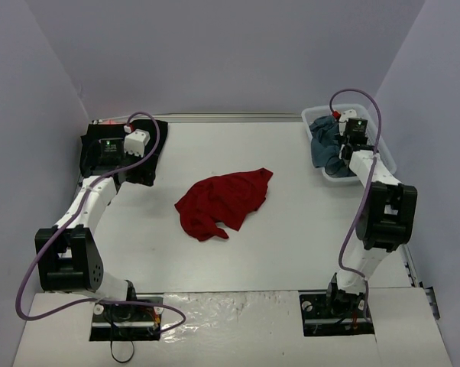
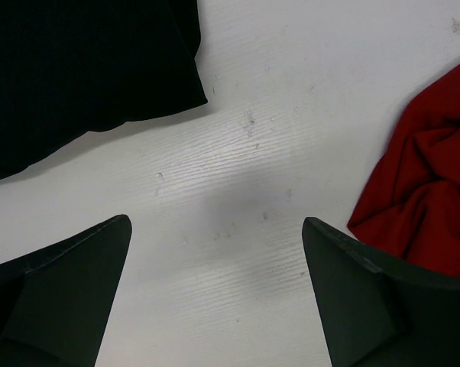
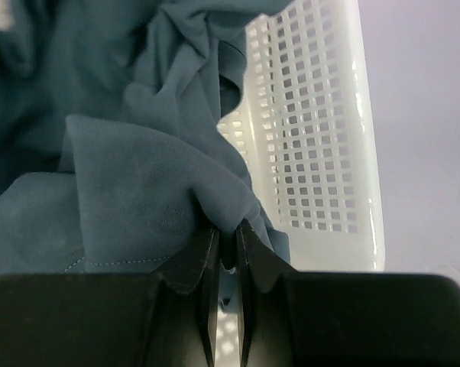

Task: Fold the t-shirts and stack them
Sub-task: Flatten out the tshirt

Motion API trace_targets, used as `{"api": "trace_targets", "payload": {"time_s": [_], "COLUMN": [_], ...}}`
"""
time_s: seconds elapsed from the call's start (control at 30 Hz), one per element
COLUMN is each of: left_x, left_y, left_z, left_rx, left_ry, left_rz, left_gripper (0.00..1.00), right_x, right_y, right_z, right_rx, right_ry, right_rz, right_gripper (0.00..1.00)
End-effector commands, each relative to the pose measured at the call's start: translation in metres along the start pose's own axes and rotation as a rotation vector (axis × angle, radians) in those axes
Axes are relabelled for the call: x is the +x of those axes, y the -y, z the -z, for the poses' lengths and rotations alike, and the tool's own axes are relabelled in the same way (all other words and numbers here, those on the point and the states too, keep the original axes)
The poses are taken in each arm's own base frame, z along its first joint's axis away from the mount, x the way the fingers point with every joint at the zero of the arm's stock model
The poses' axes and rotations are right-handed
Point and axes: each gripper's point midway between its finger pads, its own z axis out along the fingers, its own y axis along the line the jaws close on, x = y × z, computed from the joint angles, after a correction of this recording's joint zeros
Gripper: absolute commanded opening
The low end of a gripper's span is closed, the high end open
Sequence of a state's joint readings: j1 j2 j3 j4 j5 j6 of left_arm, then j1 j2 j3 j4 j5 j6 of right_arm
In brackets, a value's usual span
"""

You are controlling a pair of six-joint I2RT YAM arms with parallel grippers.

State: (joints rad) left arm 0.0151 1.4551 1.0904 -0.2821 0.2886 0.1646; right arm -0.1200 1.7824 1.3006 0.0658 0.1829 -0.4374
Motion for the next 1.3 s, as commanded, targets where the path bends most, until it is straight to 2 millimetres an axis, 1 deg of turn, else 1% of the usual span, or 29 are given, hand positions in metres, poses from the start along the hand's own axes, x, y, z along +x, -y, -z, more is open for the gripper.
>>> {"api": "trace_targets", "payload": {"time_s": [0.0, 0.03, 0.07, 0.13, 0.17, 0.27, 0.33, 0.4, 0.43, 0.47, 0.5, 0.53, 0.57, 0.6, 0.73, 0.77, 0.8, 0.83, 0.9, 0.93, 0.97, 1.0, 1.03, 1.1, 1.13, 1.17, 1.2, 1.23, 1.27], "left_x": [-0.012, -0.012, -0.012, -0.011, -0.012, -0.011, -0.010, -0.009, -0.010, -0.010, -0.010, -0.010, -0.010, -0.010, -0.010, -0.011, -0.010, -0.011, -0.012, -0.014, -0.014, -0.015, -0.015, -0.015, -0.015, -0.015, -0.015, -0.016, -0.015], "left_y": [0.001, 0.000, 0.000, 0.000, 0.000, -0.001, -0.002, -0.002, -0.002, -0.002, -0.002, -0.002, -0.001, 0.000, 0.002, 0.015, 0.016, 0.016, 0.016, 0.015, 0.015, 0.015, 0.015, 0.014, 0.014, 0.013, 0.013, 0.013, 0.010], "left_z": [0.005, 0.004, 0.004, 0.004, 0.005, 0.004, 0.003, 0.003, 0.003, 0.003, 0.003, 0.002, 0.002, 0.002, 0.002, 0.000, 0.000, 0.000, 0.001, 0.002, 0.003, 0.003, 0.004, 0.004, 0.005, 0.005, 0.005, 0.005, 0.004], "left_rx": [0.004, 0.001, 0.001, -0.001, -0.002, -0.004, -0.008, -0.009, -0.009, -0.010, -0.006, -0.008, -0.002, 0.004, 0.018, 0.047, 0.051, 0.051, 0.044, 0.040, 0.038, 0.037, 0.036, 0.034, 0.031, 0.028, 0.026, 0.021, 0.007], "left_ry": [0.029, 0.027, 0.027, 0.023, 0.026, 0.023, 0.019, 0.017, 0.018, 0.020, 0.019, 0.019, 0.019, 0.017, 0.016, 0.012, 0.010, 0.013, 0.014, 0.019, 0.021, 0.023, 0.023, 0.024, 0.023, 0.024, 0.022, 0.023, 0.019], "left_rz": [-0.019, -0.019, -0.020, -0.021, -0.023, -0.026, -0.023, -0.026, -0.026, -0.030, -0.030, -0.028, -0.031, -0.032, -0.035, -0.053, -0.056, -0.058, -0.059, -0.060, -0.061, -0.061, -0.061, -0.065, -0.063, -0.062, -0.061, -0.060, -0.054], "left_gripper": [0.94, 0.94, 0.94, 0.94, 0.95, 0.94, 0.94, 0.94, 0.94, 0.94, 0.94, 0.94, 0.94, 0.94, 0.94, 0.94, 0.94, 0.94, 0.94, 0.94, 0.94, 0.94, 0.94, 0.94, 0.94, 0.94, 0.95, 0.94, 0.94], "right_x": [-0.005, -0.004, 0.007, 0.016, 0.032, 0.050, 0.054, 0.049, 0.047, 0.037, 0.032, 0.020, 0.013, 0.011, -0.014, -0.018, -0.019, -0.027, -0.035, -0.042, -0.037, -0.041, -0.047, -0.045, -0.050, -0.055, -0.047, -0.046, -0.040], "right_y": [0.031, 0.040, 0.036, 0.038, 0.034, 0.029, 0.028, 0.027, 0.027, 0.029, 0.028, 0.035, 0.034, 0.030, 0.030, 0.028, 0.025, 0.022, 0.015, 0.008, 0.000, -0.004, -0.018, -0.039, -0.056, -0.082, -0.099, -0.111, -0.141], "right_z": [-0.023, -0.029, -0.042, -0.054, -0.066, -0.078, -0.078, -0.072, -0.068, -0.059, -0.053, -0.041, -0.036, -0.030, 0.001, 0.006, 0.012, 0.022, 0.032, 0.041, 0.046, 0.055, 0.062, 0.075, 0.087, 0.100, 0.110, 0.122, 0.140], "right_rx": [0.126, 0.152, 0.153, 0.161, 0.152, 0.148, 0.147, 0.130, 0.123, 0.111, 0.100, 0.100, 0.082, 0.060, 0.027, 0.023, 0.010, 0.003, -0.008, -0.014, -0.034, -0.047, -0.083, -0.168, -0.248, -0.336, -0.406, -0.457, -0.557], "right_ry": [0.007, 0.005, -0.024, -0.049, -0.087, -0.134, -0.145, -0.125, -0.118, -0.087, -0.079, -0.048, -0.028, -0.034, 0.023, 0.033, 0.035, 0.058, 0.084, 0.103, 0.080, 0.095, 0.109, 0.099, 0.123, 0.141, 0.115, 0.122, 0.111], "right_rz": [-0.045, -0.054, -0.047, -0.043, -0.035, -0.004, -0.004, -0.011, -0.020, -0.035, -0.041, -0.057, -0.082, -0.085, -0.097, -0.094, -0.090, -0.088, -0.079, -0.068, -0.051, -0.047, -0.030, -0.006, 0.004, 0.038, 0.069, 0.090, 0.155], "right_gripper": [0.00, 0.00, 0.00, 0.00, 0.00, 0.00, 0.00, 0.21, 0.27, 0.35, 0.41, 0.45, 0.48, 0.50, 0.63, 0.65, 0.65, 0.66, 0.69, 0.71, 0.72, 0.73, 0.73, 0.73, 0.72, 0.72, 0.71, 0.71, 0.70]}}
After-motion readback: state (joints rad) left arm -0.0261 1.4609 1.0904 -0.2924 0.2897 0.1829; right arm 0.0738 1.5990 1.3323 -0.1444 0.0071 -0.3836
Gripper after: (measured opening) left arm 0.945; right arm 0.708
